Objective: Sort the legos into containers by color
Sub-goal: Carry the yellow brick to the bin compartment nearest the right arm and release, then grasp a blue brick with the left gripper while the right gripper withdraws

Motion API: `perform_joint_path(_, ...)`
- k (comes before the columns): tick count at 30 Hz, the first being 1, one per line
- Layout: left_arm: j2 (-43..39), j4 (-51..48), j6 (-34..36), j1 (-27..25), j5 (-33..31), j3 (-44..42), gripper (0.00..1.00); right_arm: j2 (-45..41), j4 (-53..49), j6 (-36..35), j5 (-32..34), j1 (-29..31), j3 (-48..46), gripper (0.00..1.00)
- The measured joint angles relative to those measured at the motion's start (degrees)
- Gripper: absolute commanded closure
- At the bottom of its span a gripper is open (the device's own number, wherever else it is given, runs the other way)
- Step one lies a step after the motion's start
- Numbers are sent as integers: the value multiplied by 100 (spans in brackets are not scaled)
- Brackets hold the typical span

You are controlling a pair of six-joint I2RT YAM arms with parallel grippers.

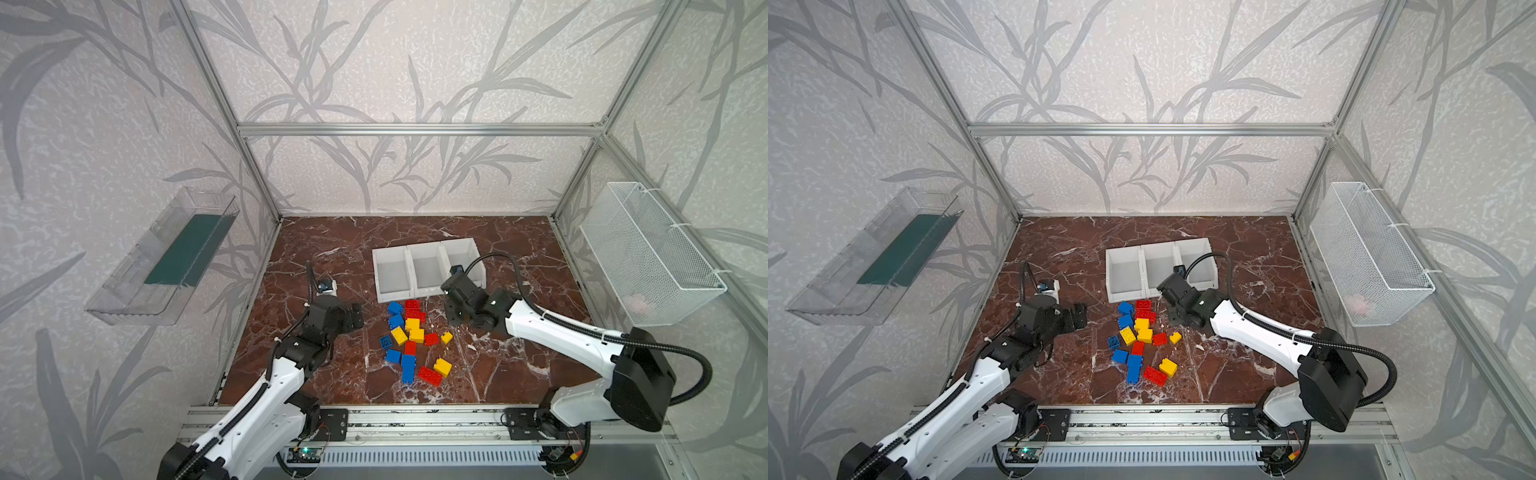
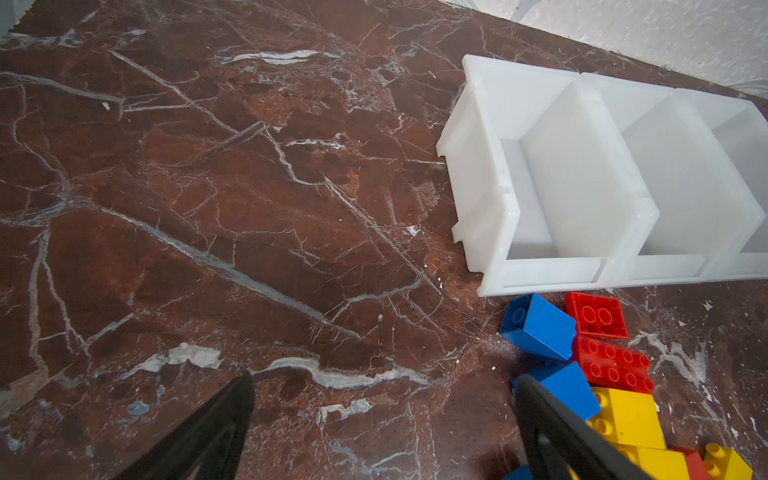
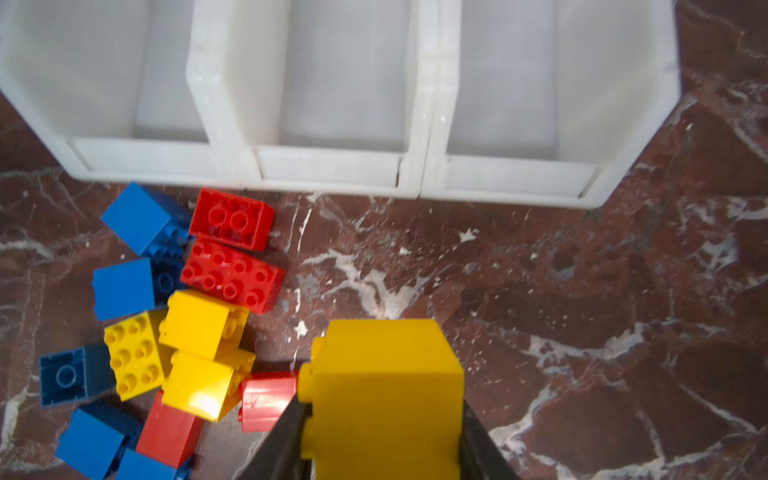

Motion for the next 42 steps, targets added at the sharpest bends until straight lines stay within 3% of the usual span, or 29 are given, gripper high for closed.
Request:
perform_joint_path(9, -79, -11, -79, -83, 9, -2, 1, 1423, 225, -942, -855, -1644, 1593, 60)
perform_joint_path(14, -125, -59, -155, -179, 20, -39, 1, 2514, 90, -1091, -1248, -1996, 2472, 60)
perform_joint_path(18, -144, -94, -221, -284, 22, -79, 1, 2839, -59, -1156, -1375, -2020, 2638, 53)
perform_joint_path(25, -146, -114, -299, -428, 22, -118, 1, 2861, -175, -1172, -1412, -2011, 2638, 31)
perform_joint_path(33, -142, -133, -328, -557, 22, -120, 1, 2636, -313, -1222, -1434, -2011, 2612, 29)
perform_joint_path(42, 96, -133, -372, -953, 94, -127, 2, 1075, -352, -1255, -1375, -1764, 1611, 27)
